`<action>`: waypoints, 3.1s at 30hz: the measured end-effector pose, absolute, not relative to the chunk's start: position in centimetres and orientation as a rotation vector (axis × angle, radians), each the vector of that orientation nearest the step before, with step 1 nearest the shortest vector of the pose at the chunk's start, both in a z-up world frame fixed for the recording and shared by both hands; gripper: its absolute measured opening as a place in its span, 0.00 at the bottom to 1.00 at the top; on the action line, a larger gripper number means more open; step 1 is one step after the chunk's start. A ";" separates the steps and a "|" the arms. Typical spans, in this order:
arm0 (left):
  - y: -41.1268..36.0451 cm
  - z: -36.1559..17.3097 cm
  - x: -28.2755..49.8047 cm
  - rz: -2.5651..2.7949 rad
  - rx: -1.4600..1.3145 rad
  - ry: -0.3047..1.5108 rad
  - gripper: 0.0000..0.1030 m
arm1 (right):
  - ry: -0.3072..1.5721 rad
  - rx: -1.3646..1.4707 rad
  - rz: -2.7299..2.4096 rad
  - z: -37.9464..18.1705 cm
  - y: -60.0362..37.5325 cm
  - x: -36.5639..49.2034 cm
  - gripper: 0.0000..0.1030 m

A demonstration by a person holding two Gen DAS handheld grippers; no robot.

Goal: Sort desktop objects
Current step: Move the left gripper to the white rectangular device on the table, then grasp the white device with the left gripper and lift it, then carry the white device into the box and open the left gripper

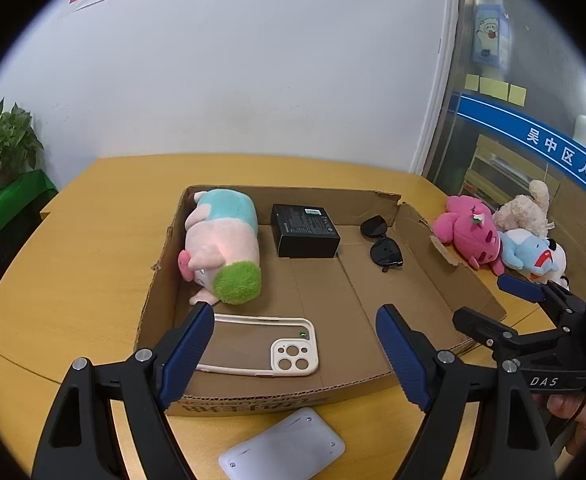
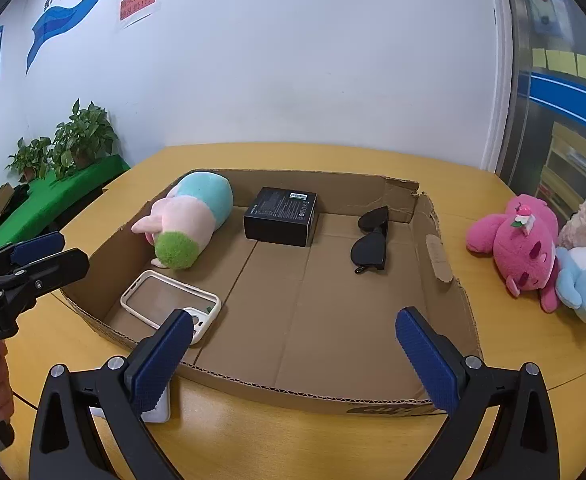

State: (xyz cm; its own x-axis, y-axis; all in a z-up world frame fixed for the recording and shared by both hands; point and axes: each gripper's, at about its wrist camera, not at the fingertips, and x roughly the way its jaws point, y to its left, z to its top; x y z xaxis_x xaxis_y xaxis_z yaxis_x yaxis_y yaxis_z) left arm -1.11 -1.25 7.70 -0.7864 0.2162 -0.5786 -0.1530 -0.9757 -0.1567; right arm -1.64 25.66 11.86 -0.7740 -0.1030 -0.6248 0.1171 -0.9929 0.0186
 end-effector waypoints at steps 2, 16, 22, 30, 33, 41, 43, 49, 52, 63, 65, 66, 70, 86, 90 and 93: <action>-1.5 7.5 -1.1 2.792 -0.931 -0.163 0.81 | 0.035 1.004 -2.852 11.9 25.6 -1.7 1.00; -3.2 4.8 -0.4 2.745 -1.038 -0.194 0.81 | 0.009 1.020 -2.689 10.4 24.6 -0.9 1.00; -6.2 0.6 2.2 2.657 -1.231 -0.308 0.78 | 0.084 1.059 -2.374 6.8 20.3 0.5 0.99; -6.9 -4.8 3.2 2.443 -1.456 -0.481 0.64 | 0.291 1.082 -2.141 2.2 13.9 0.4 0.97; -6.4 -5.7 2.9 2.401 -1.472 -0.509 0.47 | 0.317 1.116 -2.095 0.7 13.4 0.0 0.88; -6.8 -6.1 2.6 2.402 -1.433 -0.570 0.42 | 0.365 1.110 -2.108 -0.3 12.9 -0.1 0.79; -6.8 -6.0 2.7 2.416 -1.428 -0.562 0.40 | 0.366 1.103 -2.118 -0.3 13.0 0.1 0.77; -7.1 -6.0 2.8 2.426 -1.413 -0.556 0.39 | 0.461 1.073 -2.199 -0.5 12.5 1.3 0.70; -7.3 -6.0 2.6 2.426 -1.407 -0.563 0.39 | 0.401 1.085 -2.178 -0.8 12.9 0.3 0.69; -6.0 -2.4 4.7 2.525 -1.336 -0.452 0.37 | 0.321 1.029 -2.258 0.7 13.2 2.8 0.65; -5.8 -0.6 4.9 2.551 -1.287 -0.439 0.37 | 0.282 0.982 -2.285 2.4 13.9 3.8 0.60; -5.5 0.5 4.8 2.563 -1.255 -0.421 0.36 | 0.275 0.960 -2.301 3.3 14.1 4.2 0.59; -3.6 2.9 3.5 2.529 -1.196 -0.362 0.31 | 0.228 0.847 -2.414 7.6 15.9 4.6 0.53; 2.3 8.4 -7.5 2.487 -1.020 -0.287 0.27 | 0.064 0.770 -2.648 14.2 24.7 -3.5 0.52; 2.2 8.5 -12.0 2.477 -1.063 -0.252 0.27 | 0.011 0.835 -2.626 14.4 25.6 -7.8 0.52; 2.0 6.8 -15.4 2.447 -1.150 -0.266 0.27 | -0.070 0.911 -2.592 13.8 26.2 -11.6 0.52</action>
State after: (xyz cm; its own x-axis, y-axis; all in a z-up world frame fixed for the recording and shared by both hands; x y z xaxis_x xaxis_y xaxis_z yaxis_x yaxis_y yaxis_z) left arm -15.41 2.00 6.78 -0.5686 0.4507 -0.6882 -0.2920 -0.8927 -0.3433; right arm -11.65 26.22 13.83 -0.7125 -0.3774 -0.5915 0.3451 -0.9225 0.1730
